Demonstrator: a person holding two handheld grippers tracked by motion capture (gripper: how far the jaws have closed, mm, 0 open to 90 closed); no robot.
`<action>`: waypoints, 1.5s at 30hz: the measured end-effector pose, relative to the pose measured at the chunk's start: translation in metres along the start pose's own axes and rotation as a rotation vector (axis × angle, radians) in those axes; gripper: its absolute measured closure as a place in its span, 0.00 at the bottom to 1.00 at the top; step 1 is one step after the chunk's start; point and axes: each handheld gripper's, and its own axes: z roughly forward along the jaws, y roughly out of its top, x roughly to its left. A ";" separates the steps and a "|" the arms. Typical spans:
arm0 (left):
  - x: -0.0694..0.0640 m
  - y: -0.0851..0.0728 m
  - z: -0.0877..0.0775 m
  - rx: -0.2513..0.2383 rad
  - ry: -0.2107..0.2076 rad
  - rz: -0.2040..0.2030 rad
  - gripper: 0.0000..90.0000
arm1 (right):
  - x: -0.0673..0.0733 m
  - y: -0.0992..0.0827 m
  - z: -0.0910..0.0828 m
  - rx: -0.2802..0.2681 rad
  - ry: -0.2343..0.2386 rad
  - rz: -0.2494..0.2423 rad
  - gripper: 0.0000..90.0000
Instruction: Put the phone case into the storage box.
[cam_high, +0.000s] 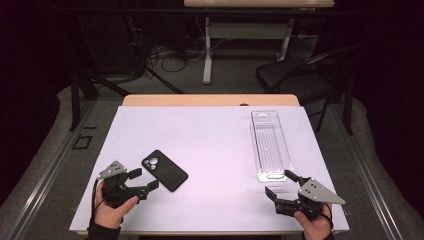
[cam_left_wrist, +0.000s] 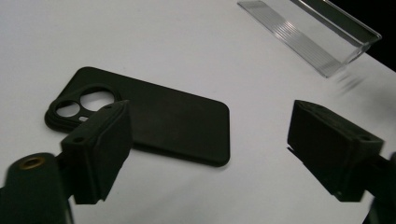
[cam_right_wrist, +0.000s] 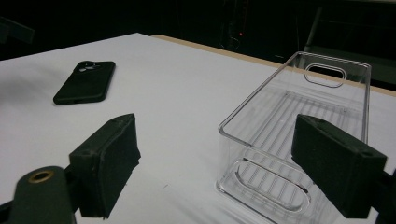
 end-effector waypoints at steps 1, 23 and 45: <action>0.000 0.000 0.000 0.000 0.000 0.000 0.18 | 0.000 0.000 0.000 0.000 0.000 0.000 0.16; 0.008 0.018 0.003 0.030 0.115 0.021 0.55 | 0.001 0.000 0.002 -0.003 0.002 -0.004 0.16; 0.016 0.052 0.045 0.129 0.097 0.093 0.94 | -0.001 0.000 0.005 0.002 0.010 -0.001 0.16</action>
